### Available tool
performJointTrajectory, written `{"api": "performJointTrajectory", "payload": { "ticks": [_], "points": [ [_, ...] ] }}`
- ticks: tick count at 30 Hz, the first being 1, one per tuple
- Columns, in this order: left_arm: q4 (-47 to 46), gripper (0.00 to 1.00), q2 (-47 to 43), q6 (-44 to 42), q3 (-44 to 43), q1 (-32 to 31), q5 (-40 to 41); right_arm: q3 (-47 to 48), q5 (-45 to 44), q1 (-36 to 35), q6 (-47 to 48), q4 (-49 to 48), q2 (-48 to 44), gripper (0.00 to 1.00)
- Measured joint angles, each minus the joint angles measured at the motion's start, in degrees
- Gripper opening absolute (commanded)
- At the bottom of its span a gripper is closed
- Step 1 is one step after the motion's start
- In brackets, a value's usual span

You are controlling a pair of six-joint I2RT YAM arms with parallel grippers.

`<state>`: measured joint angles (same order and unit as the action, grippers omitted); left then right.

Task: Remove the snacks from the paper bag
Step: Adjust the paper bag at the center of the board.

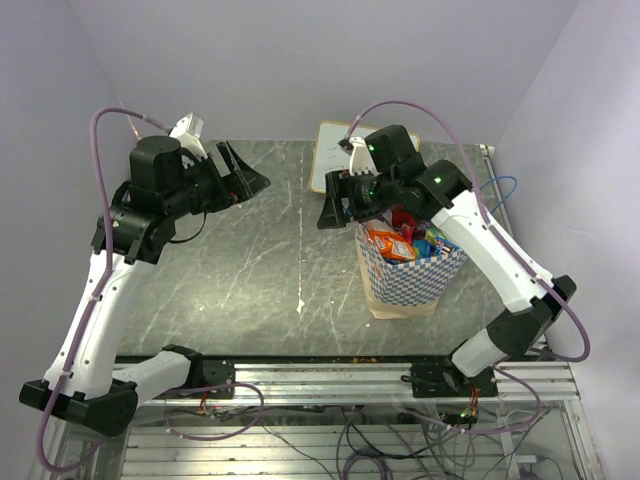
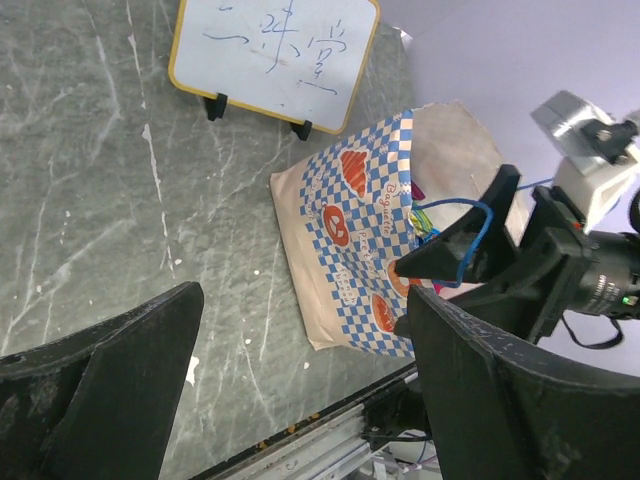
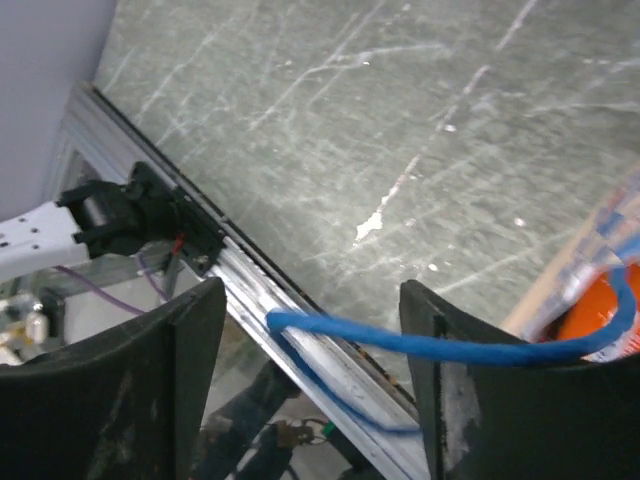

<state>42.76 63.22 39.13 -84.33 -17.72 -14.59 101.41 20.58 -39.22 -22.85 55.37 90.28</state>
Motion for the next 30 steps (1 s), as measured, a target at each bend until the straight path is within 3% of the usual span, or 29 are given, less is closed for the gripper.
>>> {"api": "performJointTrajectory", "payload": {
  "ticks": [8, 13, 24, 28, 30],
  "points": [
    [-3.78, 0.95, -0.22, 3.8, 2.29, 0.0, -3.52, 0.74, -11.8, 0.04, 0.55, 7.76, -9.35, 0.91],
    [-9.57, 0.95, -0.04, 7.96, 5.68, -1.42, -5.14, 0.81, -19.1, 0.04, 0.13, 10.19, -14.47, 0.92],
    [-14.8, 0.94, 9.9, 10.36, 2.12, -18.84, -2.08, 10.8, -49.88, 0.79, -2.97, 19.43, -12.76, 0.93],
    [-14.75, 0.89, 13.44, 9.79, -0.39, -22.32, -0.94, 10.69, -55.3, 7.06, -1.97, 19.52, -13.0, 0.93],
    [-14.67, 0.84, 15.34, 9.33, -1.9, -23.15, -0.61, 9.29, -55.08, 14.75, -0.15, 18.75, -12.92, 0.93]
  ]
}}
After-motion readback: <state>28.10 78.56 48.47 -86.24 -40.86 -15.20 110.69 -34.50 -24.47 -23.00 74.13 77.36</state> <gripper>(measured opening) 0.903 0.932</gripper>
